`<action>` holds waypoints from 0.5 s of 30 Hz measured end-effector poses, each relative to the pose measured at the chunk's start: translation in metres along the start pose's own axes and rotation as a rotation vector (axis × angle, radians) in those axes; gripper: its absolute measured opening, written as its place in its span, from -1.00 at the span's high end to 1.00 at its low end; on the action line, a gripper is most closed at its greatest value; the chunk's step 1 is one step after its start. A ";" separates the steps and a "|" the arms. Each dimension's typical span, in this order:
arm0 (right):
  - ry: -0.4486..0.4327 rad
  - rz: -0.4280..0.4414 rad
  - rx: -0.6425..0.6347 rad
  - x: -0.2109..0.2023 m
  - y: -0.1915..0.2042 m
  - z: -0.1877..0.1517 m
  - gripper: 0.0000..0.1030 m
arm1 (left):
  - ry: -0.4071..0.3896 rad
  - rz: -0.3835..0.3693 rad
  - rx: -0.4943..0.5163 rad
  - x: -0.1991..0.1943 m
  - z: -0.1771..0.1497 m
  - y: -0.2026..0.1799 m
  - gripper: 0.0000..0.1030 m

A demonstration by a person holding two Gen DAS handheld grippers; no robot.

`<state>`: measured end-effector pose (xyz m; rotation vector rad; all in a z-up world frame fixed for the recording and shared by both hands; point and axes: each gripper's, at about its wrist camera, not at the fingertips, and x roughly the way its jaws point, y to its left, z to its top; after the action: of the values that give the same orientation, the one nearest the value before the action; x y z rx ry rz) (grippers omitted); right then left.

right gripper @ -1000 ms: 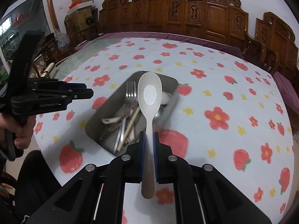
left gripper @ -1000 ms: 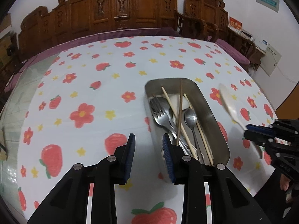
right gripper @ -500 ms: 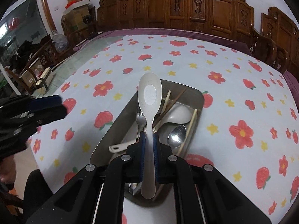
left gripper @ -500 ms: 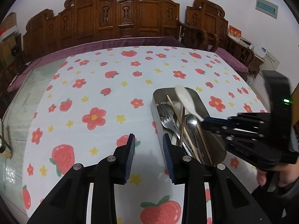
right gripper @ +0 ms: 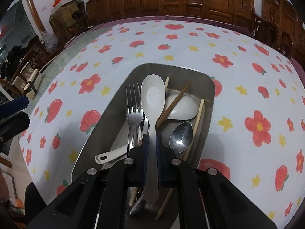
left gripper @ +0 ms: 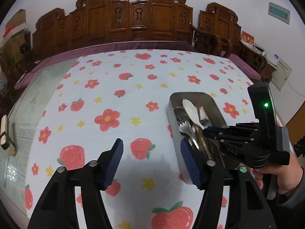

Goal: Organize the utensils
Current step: 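Lower the white plastic spoon into the tray and open the right tool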

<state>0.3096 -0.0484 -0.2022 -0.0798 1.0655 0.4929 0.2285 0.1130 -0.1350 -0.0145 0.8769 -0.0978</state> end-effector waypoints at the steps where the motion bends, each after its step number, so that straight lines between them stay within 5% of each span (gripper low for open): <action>1: 0.004 -0.001 0.000 0.002 0.000 0.000 0.80 | 0.006 0.001 -0.001 0.002 -0.001 0.000 -0.21; 10: -0.011 0.004 -0.023 0.001 0.006 -0.002 0.78 | 0.005 0.019 -0.023 0.007 -0.005 0.004 -0.50; 12: -0.028 0.009 -0.032 -0.005 0.008 -0.003 0.52 | 0.002 0.024 -0.028 0.007 -0.005 0.005 -0.57; 15: -0.065 0.015 -0.054 -0.019 0.008 -0.005 0.46 | 0.005 0.028 -0.030 0.007 -0.006 0.005 -0.57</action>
<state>0.2949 -0.0488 -0.1871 -0.1030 0.9903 0.5346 0.2286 0.1170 -0.1445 -0.0303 0.8830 -0.0587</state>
